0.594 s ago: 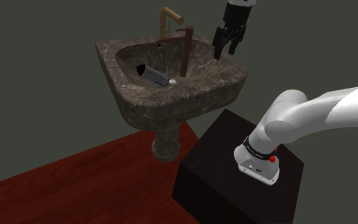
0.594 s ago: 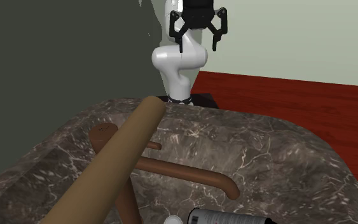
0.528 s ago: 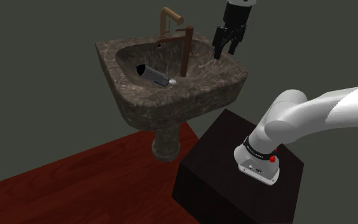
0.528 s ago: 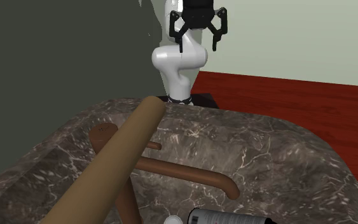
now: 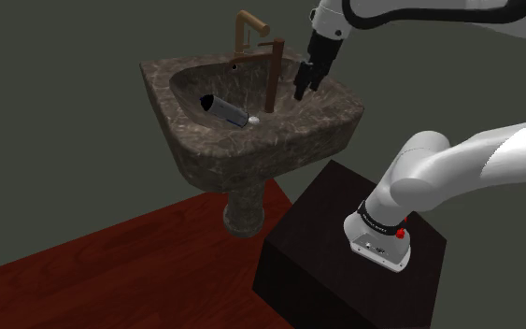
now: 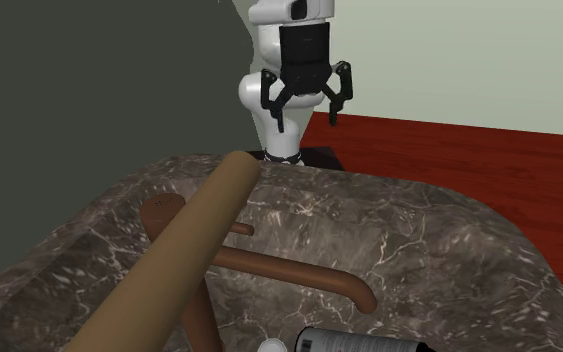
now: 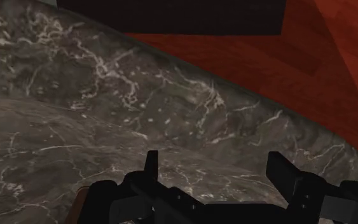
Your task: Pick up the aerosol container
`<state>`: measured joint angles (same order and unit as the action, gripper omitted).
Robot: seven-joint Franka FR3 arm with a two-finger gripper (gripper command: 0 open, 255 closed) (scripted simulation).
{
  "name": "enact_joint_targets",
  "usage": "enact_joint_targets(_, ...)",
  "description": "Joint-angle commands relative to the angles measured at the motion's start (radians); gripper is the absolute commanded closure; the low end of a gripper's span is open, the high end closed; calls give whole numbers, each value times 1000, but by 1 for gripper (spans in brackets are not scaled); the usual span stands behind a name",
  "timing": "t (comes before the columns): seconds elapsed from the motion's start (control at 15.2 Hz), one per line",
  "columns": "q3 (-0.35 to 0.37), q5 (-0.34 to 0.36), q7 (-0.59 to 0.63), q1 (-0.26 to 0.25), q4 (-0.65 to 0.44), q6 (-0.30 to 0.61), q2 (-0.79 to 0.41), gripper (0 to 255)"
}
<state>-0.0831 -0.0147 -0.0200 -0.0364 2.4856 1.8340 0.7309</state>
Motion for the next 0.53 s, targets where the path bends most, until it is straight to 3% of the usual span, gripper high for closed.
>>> enact_joint_targets(0.0,-27,10,-64,-9,40,113,-27,0)
enact_joint_targets(0.46,-117,-9,-276,-77,92,490,-211,0)
